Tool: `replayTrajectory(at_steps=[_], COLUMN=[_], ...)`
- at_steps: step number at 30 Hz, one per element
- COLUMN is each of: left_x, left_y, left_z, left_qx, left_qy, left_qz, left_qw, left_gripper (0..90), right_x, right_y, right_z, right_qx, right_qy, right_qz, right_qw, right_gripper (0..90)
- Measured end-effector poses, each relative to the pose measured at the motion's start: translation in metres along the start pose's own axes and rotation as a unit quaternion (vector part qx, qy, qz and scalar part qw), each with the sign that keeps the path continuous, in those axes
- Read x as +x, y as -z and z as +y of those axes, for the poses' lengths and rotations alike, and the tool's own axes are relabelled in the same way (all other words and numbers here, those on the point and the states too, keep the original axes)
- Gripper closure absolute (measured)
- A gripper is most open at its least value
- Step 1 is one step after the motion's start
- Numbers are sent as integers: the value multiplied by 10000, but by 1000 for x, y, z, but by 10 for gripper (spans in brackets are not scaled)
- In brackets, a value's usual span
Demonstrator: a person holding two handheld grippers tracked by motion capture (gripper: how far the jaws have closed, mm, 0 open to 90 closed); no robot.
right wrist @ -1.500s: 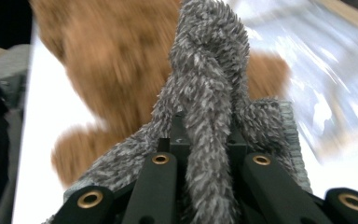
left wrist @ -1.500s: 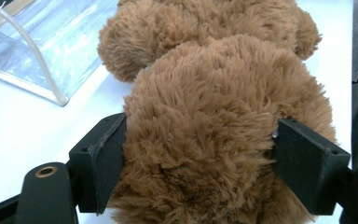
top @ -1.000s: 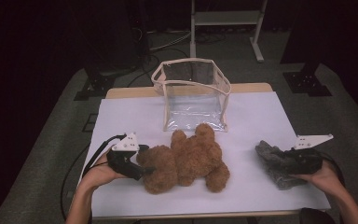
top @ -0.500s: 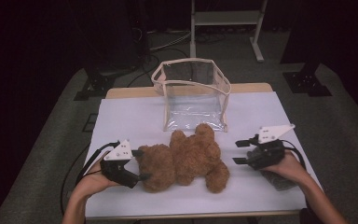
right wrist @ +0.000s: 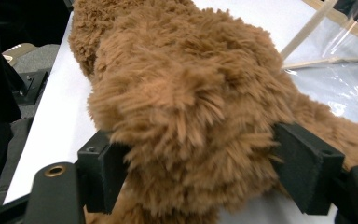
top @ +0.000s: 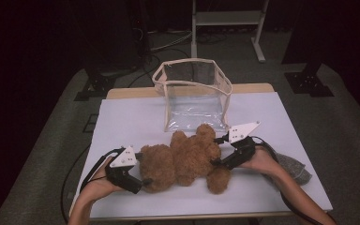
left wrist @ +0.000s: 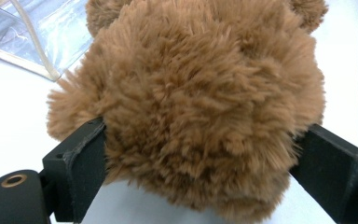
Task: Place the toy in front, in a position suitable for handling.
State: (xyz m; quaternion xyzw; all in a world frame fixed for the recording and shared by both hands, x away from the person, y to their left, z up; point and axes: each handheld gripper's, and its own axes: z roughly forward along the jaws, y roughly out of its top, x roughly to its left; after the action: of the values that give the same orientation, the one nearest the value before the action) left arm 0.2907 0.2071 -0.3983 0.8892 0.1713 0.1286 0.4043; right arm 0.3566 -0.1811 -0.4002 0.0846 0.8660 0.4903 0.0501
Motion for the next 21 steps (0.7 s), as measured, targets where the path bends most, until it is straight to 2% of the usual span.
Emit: replayTrajectory(at_steps=[2,4,7,10,13,15,18,21], left_x=[2,5,6,6,8,9,9,5], left_y=[-4,-6,-7,-6,-4,-5,-8,-13], left_z=[-1,-2,-2,0,3,8,16,28], left_qx=[-15,-36,-130,-261,-393,-360,-409,-453], left_qy=[52,75,109,149,272,243,246,167], left_qz=[-2,-1,-11,-22,-71,-84,-241,-447], left_qw=[10000,10000,9999,9995,9988,9990,9986,9978], left_gripper=[103,153,285,343,350,350,350,349], right_x=[1,2,3,7,10,12,17,24], right_y=[-4,-8,-12,-11,-4,1,14,32], right_z=[0,-1,-3,-2,5,9,17,21], right_qx=[-41,-104,-155,-154,-227,-281,-258,-196], right_qy=[-10,-46,-125,-156,-190,-173,-145,-154], right_qz=[33,34,-24,-158,-215,-198,-202,-264], right_qw=[10000,9999,9998,9996,9993,9993,9994,9993], right_gripper=[250,323,471,569,596,598,599,599])
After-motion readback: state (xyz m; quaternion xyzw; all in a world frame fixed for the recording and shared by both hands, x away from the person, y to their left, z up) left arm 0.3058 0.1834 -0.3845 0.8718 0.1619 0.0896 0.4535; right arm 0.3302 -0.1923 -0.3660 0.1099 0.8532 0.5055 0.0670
